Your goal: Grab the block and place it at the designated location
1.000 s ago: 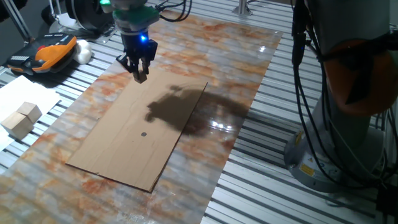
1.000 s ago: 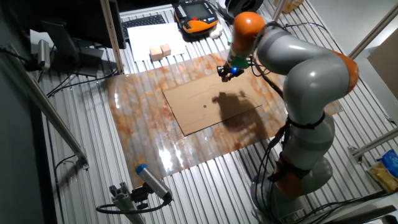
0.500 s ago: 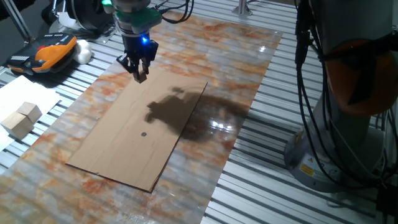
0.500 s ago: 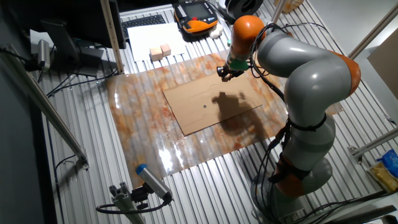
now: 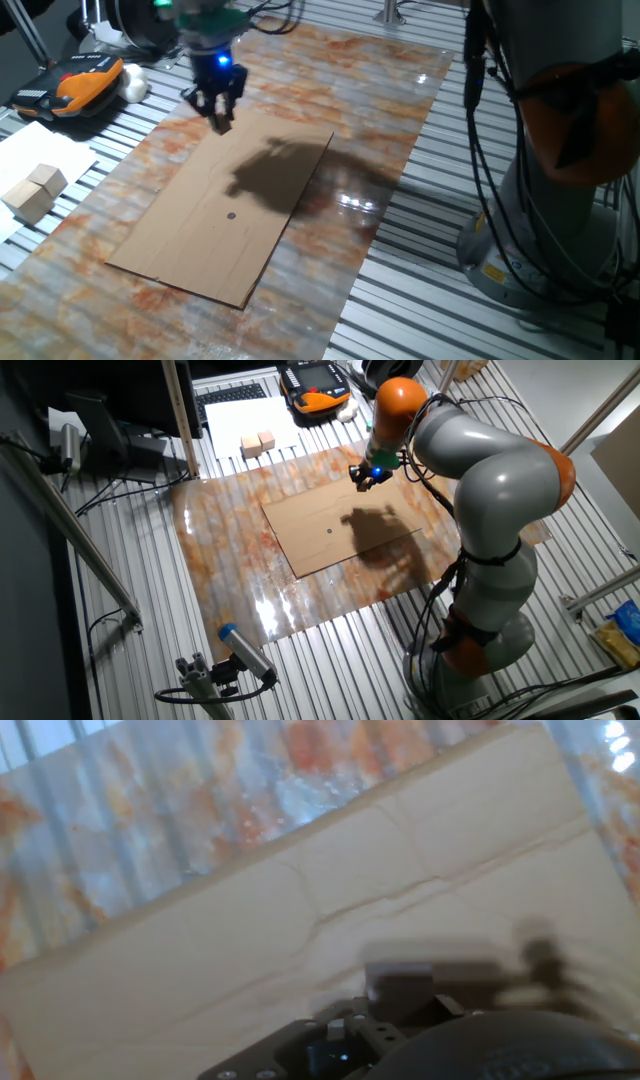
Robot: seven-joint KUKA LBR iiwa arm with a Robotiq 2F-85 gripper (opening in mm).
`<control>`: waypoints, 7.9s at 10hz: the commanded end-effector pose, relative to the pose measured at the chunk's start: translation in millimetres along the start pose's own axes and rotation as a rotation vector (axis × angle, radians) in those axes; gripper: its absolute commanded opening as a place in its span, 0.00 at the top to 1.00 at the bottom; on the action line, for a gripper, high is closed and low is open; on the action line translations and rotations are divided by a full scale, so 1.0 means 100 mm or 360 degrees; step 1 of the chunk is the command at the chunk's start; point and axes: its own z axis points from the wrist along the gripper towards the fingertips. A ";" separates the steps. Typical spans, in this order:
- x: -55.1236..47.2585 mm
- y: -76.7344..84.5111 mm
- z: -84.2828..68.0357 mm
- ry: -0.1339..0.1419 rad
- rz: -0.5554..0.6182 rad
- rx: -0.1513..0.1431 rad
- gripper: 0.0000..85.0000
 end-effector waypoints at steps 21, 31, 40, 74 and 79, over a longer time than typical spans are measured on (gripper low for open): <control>0.69 0.70 0.82 0.0024 -0.0154 -0.0019 1.00; 0.69 0.70 0.82 0.0052 -0.0077 -0.0036 1.00; 0.83 0.79 0.80 0.0105 -0.0082 -0.0042 1.00; 0.94 0.80 0.34 0.0124 -0.0317 -0.0004 1.00; 0.95 0.81 0.23 -0.0065 -0.0432 -0.0017 1.00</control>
